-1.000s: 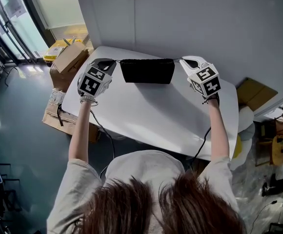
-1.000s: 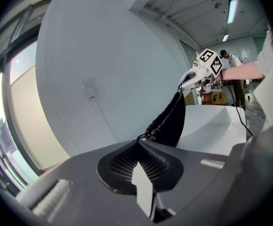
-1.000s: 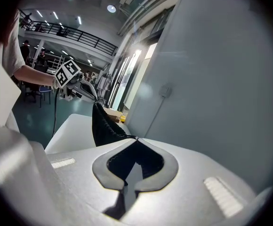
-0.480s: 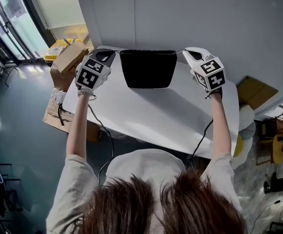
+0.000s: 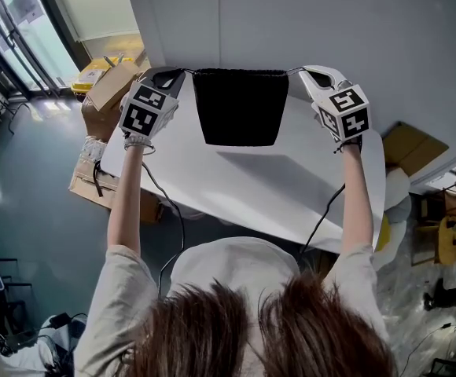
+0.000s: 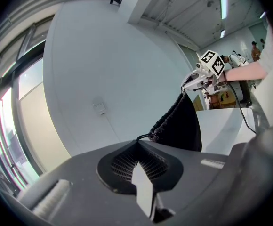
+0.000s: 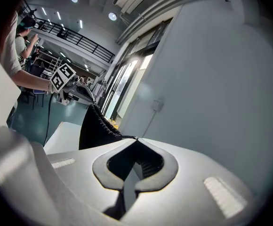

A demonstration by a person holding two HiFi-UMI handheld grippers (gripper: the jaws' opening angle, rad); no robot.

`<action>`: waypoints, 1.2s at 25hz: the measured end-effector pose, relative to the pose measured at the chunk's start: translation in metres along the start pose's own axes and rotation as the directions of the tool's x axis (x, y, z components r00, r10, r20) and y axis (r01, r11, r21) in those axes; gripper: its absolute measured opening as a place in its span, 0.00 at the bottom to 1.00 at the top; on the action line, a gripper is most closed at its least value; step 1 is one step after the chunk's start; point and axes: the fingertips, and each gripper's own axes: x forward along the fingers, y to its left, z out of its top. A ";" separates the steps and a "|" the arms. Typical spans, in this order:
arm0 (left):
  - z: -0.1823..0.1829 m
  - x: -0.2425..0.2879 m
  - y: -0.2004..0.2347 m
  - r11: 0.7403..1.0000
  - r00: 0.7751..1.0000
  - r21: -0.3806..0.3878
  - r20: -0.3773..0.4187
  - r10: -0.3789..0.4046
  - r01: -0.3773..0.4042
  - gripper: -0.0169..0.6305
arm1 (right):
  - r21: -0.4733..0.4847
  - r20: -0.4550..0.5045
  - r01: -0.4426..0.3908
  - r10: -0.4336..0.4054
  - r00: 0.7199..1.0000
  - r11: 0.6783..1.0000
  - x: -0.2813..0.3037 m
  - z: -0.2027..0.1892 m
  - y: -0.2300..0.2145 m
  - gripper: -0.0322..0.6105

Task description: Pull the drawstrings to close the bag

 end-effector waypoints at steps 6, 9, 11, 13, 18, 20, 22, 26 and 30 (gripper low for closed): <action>0.010 -0.006 0.007 0.999 0.999 0.010 0.027 0.041 -0.042 0.03 | 0.004 0.021 0.022 -0.022 1.000 1.000 -0.003 0.006 -0.002 0.07; 0.013 -0.008 0.010 0.998 0.998 0.016 0.036 0.059 -0.060 0.03 | 0.008 0.032 0.037 -0.037 0.999 0.999 -0.005 0.009 -0.004 0.07; 0.014 -0.008 0.011 0.998 0.997 0.019 0.036 0.064 -0.065 0.03 | 0.014 0.037 0.041 -0.042 0.998 0.999 -0.005 0.010 -0.006 0.07; 0.013 -0.009 0.012 0.997 0.997 0.023 0.035 0.068 -0.068 0.03 | 0.019 0.041 0.047 -0.048 0.998 0.999 -0.006 0.010 -0.007 0.07; 0.007 -0.013 0.010 0.997 0.997 0.018 0.027 0.074 -0.074 0.03 | 0.026 0.042 0.065 -0.066 0.997 0.998 -0.011 0.005 -0.007 0.07; 0.005 -0.012 0.009 0.997 0.997 0.018 0.020 0.074 -0.075 0.03 | 0.034 0.039 0.072 -0.073 0.997 0.997 -0.010 0.002 -0.008 0.07; 0.002 -0.012 0.008 0.997 0.997 0.009 0.015 0.077 -0.077 0.03 | 0.044 0.036 0.082 -0.083 0.996 0.996 -0.010 -0.002 -0.008 0.07; -0.006 -0.013 0.009 0.996 0.996 -0.005 0.000 0.089 -0.089 0.03 | 0.058 0.031 0.098 -0.100 0.995 0.994 -0.009 -0.006 -0.007 0.07; -0.011 -0.014 0.010 0.995 0.995 -0.023 -0.006 0.098 -0.098 0.03 | 0.078 0.032 0.108 -0.111 0.993 0.991 -0.008 -0.009 -0.007 0.07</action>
